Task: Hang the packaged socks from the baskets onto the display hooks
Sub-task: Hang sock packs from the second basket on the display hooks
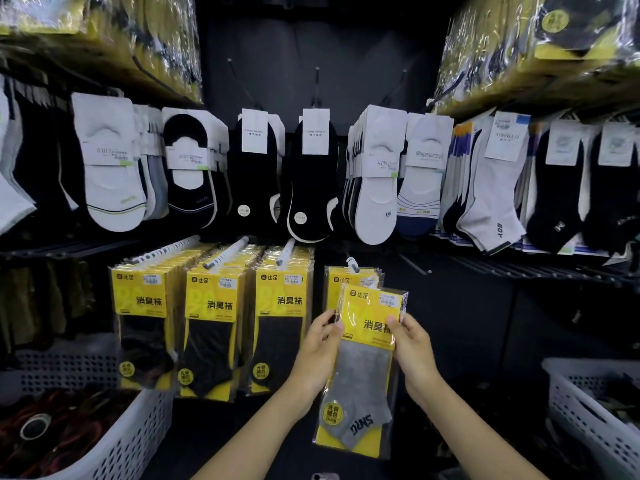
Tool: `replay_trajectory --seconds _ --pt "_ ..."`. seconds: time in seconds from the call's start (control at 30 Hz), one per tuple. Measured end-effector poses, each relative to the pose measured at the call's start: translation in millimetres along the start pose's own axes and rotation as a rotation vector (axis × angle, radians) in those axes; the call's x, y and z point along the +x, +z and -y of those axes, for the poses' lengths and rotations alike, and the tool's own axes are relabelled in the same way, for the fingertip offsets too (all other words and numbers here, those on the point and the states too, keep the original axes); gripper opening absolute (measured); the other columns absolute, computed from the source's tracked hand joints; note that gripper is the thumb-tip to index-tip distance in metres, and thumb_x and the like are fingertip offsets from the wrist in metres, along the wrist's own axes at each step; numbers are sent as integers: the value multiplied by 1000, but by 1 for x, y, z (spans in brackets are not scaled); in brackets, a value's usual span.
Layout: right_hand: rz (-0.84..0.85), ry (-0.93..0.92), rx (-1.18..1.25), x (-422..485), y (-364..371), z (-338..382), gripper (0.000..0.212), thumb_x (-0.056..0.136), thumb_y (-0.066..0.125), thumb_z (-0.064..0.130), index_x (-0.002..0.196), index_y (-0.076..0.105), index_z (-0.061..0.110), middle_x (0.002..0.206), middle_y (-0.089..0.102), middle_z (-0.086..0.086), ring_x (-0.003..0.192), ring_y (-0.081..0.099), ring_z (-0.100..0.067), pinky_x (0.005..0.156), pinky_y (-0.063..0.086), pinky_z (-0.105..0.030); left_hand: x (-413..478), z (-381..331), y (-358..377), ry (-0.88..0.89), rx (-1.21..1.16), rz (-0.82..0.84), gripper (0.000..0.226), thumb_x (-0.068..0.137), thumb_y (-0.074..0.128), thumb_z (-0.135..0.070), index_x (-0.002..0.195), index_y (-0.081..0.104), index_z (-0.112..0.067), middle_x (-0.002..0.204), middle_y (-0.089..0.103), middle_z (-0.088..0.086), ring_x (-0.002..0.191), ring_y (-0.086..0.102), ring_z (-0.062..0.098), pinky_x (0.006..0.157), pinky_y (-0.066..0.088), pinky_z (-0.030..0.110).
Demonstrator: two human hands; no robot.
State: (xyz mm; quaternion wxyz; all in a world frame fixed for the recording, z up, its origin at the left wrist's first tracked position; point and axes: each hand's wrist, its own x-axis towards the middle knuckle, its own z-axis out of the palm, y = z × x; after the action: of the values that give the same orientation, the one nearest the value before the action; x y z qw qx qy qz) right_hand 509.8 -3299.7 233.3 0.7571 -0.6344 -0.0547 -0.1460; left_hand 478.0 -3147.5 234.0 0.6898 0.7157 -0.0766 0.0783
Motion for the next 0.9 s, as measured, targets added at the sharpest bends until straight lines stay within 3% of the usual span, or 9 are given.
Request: replay_trajectory --seconds 0.07,0.17,0.27,0.37,0.5,0.57,0.7,0.8,0.9 --pt "-18 -16 -29 8 -2 5 17 99 49 14 96 66 12 87 74 1 74 70 -4 58 51 -12 4 -3 5 15 5 3 49 96 45 -40 143 34 -28 132 53 -7 120 50 8 104 40 30" --pt "7 -36 -95 23 2 15 17 98 49 12 94 66 11 85 72 -1 69 68 -2 56 51 -12 11 -6 9 38 -15 -33 47 98 45 -35 142 35 -27 116 53 -18 99 51 -7 80 42 11" --pt "69 -43 -158 36 10 18 15 98 49 12 98 64 11 85 71 2 70 68 -2 59 53 -14 18 -3 9 34 -57 -83 46 98 46 -29 143 35 -23 104 54 -21 90 52 -11 73 42 10" --pt "82 -9 -200 46 14 13 16 99 48 13 101 63 9 92 71 -4 80 67 -11 71 56 -25 24 5 6 36 -60 -120 43 99 45 -27 141 37 -23 105 54 -21 86 54 -13 64 45 7" --pt "54 17 -218 56 16 0 15 98 51 15 98 65 9 97 71 -9 81 66 -13 72 54 -23 31 13 3 58 0 -97 43 99 44 -28 141 35 -26 112 55 -20 85 55 -20 67 43 2" --pt "25 30 -222 60 17 -7 17 96 55 17 98 65 3 98 71 -13 83 66 -17 78 54 -31 37 15 2 67 35 -95 45 99 44 -28 142 33 -26 109 52 -25 86 56 -20 65 42 -1" --pt "-90 98 -219 67 16 -19 16 88 68 25 87 63 9 98 70 -15 90 67 -24 88 55 -41 50 21 -2 82 122 -138 50 98 44 -34 146 30 -27 135 45 -9 107 45 -2 79 40 11" --pt "-149 127 -257 65 9 -27 21 85 71 26 93 61 8 101 68 -15 96 66 -27 91 53 -43 55 30 -6 86 144 -151 50 97 45 -35 145 33 -25 142 43 -3 121 42 6 94 37 21" --pt "-152 120 -284 52 0 -35 24 86 70 25 102 60 10 107 64 -7 97 61 -19 93 52 -38 50 42 -11 69 167 -127 51 96 47 -36 144 35 -22 146 40 -1 131 40 14 106 36 29"
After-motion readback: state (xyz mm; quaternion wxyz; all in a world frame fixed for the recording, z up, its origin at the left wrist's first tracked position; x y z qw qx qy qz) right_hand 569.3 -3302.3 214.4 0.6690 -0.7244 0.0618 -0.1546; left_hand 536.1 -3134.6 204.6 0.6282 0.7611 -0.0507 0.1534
